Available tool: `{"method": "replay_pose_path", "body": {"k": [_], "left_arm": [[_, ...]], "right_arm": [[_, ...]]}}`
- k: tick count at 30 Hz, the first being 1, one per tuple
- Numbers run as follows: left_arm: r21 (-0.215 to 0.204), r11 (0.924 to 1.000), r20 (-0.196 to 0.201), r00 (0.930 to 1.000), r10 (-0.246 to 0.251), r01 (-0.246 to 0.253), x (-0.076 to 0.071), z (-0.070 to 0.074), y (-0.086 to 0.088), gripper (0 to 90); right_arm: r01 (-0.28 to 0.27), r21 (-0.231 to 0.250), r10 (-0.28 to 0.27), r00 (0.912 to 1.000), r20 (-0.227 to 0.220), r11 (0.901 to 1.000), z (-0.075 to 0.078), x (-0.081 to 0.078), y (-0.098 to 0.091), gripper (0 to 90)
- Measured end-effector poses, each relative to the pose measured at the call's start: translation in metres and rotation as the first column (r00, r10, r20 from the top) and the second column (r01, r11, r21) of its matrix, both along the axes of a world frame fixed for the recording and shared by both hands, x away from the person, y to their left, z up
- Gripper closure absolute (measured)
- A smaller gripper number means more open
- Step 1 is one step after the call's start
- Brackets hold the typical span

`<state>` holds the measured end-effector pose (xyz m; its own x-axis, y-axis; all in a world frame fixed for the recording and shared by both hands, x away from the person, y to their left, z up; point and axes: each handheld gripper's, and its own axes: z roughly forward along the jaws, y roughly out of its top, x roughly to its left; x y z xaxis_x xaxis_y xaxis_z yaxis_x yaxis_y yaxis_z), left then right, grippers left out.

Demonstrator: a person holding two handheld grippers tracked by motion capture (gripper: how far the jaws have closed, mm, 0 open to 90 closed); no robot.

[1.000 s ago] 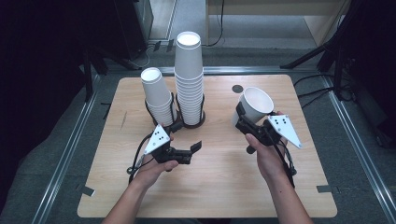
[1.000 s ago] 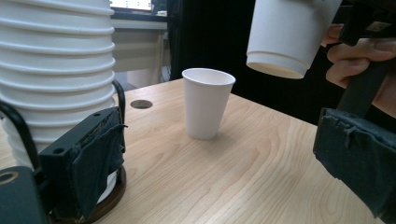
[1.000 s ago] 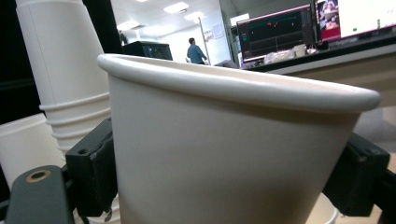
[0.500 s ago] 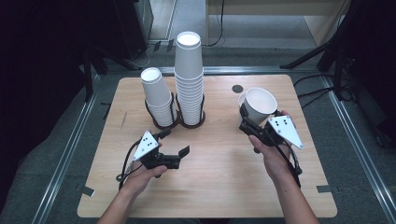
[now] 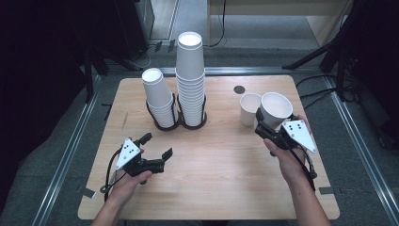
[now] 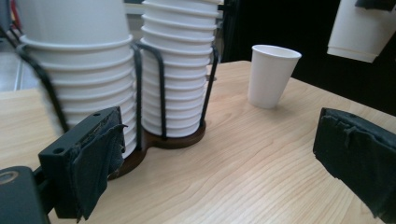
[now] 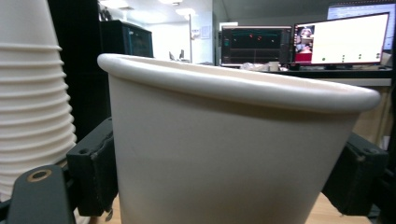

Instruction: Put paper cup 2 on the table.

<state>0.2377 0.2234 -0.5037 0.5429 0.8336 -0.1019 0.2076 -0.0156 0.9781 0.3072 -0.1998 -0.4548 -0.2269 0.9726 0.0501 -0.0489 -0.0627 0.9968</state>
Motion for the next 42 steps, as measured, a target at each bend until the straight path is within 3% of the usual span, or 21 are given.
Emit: {"method": "replay_pose_path", "body": {"k": [5, 14, 15, 22, 25, 28, 32, 33, 35, 42], "left_arm": [[0.000, 0.9997, -0.009, 0.9997, 0.024, -0.024, -0.008, -0.003, 0.012, 2.1], [0.004, 0.9983, -0.032, 0.9978, 0.058, -0.058, -0.015, -0.013, 0.026, 2.1], [-0.004, 0.9973, -0.040, 0.9966, 0.073, -0.073, -0.015, -0.015, 0.029, 2.1], [-0.013, 0.9939, -0.048, 0.9930, 0.108, -0.109, -0.014, -0.021, 0.038, 2.1], [-0.006, 0.9936, -0.056, 0.9921, 0.112, -0.113, -0.015, -0.025, 0.039, 2.1], [-0.008, 0.9936, -0.059, 0.9920, 0.112, -0.113, -0.015, -0.026, 0.039, 2.1], [-0.014, 0.9925, -0.063, 0.9908, 0.120, -0.121, -0.014, -0.027, 0.043, 2.1], [-0.017, 0.9921, -0.063, 0.9904, 0.123, -0.124, -0.013, -0.027, 0.044, 2.1], [-0.020, 0.9916, -0.060, 0.9902, 0.126, -0.128, -0.014, -0.027, 0.045, 2.1], [-0.019, 0.9915, -0.065, 0.9897, 0.128, -0.129, -0.014, -0.028, 0.046, 2.1]], "right_arm": [[0.030, -0.026, -0.031, 0.9992, -0.026, 0.9992, -0.012, 0.001, -0.018, 14.1], [0.050, -0.056, -0.052, 0.9978, -0.041, 0.9972, -0.030, 0.001, -0.035, 14.0], [0.058, -0.067, -0.061, 0.9968, -0.052, 0.9961, -0.037, 0.006, -0.039, 14.0], [0.084, -0.074, -0.088, 0.9941, -0.062, 0.9937, -0.051, 0.025, -0.046, 14.0], [0.129, -0.093, -0.137, 0.9869, -0.085, 0.9872, -0.063, 0.042, -0.050, 14.0], [0.149, -0.102, -0.159, 0.9825, -0.097, 0.9835, -0.068, 0.048, -0.051, 14.0], [0.182, -0.078, -0.192, 0.9721, -0.135, 0.9802, -0.076, 0.059, -0.056, 14.1], [0.199, -0.059, -0.206, 0.9654, -0.160, 0.9782, -0.079, 0.064, -0.059, 14.1], [0.213, -0.069, -0.222, 0.9603, -0.170, 0.9747, -0.080, 0.069, -0.060, 14.1], [0.203, -0.089, -0.216, 0.9597, -0.179, 0.9751, -0.079, 0.074, -0.055, 14.1]]}}
